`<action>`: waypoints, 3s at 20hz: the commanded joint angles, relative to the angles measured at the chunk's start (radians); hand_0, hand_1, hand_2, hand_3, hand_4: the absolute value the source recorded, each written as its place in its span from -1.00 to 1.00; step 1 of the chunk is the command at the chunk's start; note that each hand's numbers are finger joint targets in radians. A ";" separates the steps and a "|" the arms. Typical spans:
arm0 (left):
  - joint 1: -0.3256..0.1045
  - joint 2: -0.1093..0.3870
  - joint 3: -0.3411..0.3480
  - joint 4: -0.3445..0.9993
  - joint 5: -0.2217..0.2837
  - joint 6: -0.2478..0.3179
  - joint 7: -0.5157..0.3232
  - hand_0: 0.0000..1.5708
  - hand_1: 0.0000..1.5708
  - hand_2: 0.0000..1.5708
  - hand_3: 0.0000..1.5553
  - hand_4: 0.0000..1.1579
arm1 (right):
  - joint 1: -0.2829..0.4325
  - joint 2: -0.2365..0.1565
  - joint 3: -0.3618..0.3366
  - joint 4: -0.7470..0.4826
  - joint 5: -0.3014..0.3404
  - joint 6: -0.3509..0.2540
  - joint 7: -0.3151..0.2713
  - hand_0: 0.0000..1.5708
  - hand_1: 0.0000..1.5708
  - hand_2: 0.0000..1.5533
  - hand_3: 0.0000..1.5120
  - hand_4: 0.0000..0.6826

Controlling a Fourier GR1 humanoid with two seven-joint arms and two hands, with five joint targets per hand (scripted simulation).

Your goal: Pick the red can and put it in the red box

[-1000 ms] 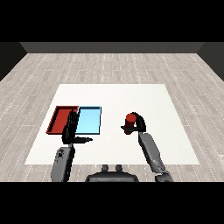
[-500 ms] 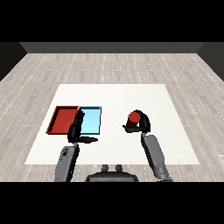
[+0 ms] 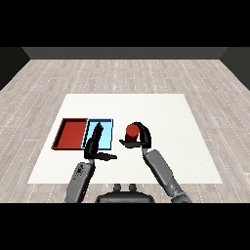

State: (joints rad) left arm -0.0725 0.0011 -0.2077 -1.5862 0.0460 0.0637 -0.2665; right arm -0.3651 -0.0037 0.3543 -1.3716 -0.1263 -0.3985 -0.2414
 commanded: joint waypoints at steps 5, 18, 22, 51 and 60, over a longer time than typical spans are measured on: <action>-0.094 -0.001 -0.154 0.134 0.053 0.154 -0.012 -1.00 -1.00 -1.00 -1.00 -1.00 | -0.048 0.004 -0.003 0.048 -0.059 -0.001 -0.045 0.85 0.85 0.86 0.85 0.95; -0.176 -0.001 -0.151 0.302 0.153 0.102 -0.058 -1.00 -1.00 -1.00 -1.00 -1.00 | -0.032 0.004 0.121 -0.031 -0.057 -0.117 0.009 0.84 0.84 0.84 0.83 0.86; -0.193 -0.001 -0.224 0.320 0.166 0.181 -0.035 -1.00 -1.00 -1.00 -1.00 -1.00 | -0.046 0.004 0.161 -0.008 -0.074 -0.152 -0.016 0.82 0.82 0.85 0.82 0.85; -0.303 -0.001 -0.237 0.494 0.294 0.412 -0.056 1.00 1.00 0.95 0.84 0.59 | -0.187 0.003 0.320 0.130 -0.287 -0.245 -0.122 0.87 0.87 0.86 0.82 0.84; -0.329 -0.001 -0.288 0.429 0.264 0.591 -0.053 1.00 1.00 0.93 0.81 0.75 | -0.160 0.003 0.276 0.128 -0.274 -0.168 -0.121 0.85 0.85 0.86 0.82 0.80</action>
State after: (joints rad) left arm -0.3826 0.0091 -0.5324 -1.1476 0.3158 0.6183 -0.3003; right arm -0.5440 -0.0047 0.6276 -1.2646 -0.3743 -0.5867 -0.3369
